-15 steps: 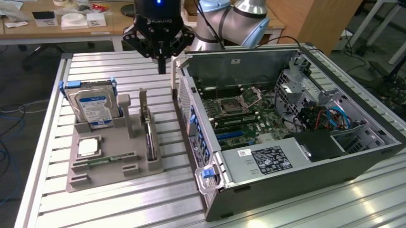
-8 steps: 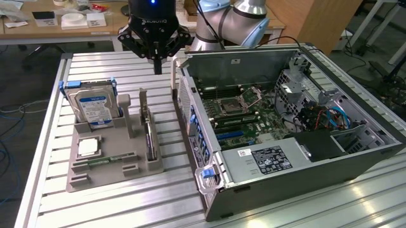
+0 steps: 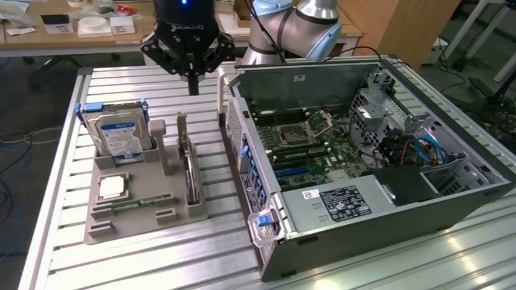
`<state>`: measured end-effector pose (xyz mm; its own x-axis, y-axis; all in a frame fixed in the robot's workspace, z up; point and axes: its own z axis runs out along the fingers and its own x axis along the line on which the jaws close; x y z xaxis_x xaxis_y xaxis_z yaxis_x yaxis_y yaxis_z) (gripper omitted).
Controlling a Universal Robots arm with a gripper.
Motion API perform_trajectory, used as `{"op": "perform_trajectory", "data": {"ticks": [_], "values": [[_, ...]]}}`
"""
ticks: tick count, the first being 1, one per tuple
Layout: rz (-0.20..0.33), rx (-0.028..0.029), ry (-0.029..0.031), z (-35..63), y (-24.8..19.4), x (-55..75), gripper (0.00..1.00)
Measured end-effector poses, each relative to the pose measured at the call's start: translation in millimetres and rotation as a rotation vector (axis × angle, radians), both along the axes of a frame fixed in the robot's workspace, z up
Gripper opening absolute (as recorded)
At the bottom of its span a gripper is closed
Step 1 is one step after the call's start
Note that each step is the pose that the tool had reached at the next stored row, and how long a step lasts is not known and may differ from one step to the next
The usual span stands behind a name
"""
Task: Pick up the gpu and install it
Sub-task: 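Reach for the gpu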
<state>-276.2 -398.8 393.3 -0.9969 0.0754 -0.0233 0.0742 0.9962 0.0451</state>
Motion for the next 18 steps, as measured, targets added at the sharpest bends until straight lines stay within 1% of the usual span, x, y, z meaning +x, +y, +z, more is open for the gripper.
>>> {"op": "perform_trajectory", "data": {"ticks": [11, 16, 18], "values": [[0.0, 0.0, 0.0, 0.0, -0.1, -18.8, 0.11], [0.0, 0.0, 0.0, 0.0, -0.2, -31.2, 0.11], [0.0, 0.0, -0.0002, -0.1, -0.2, -33.5, 0.11]]}}
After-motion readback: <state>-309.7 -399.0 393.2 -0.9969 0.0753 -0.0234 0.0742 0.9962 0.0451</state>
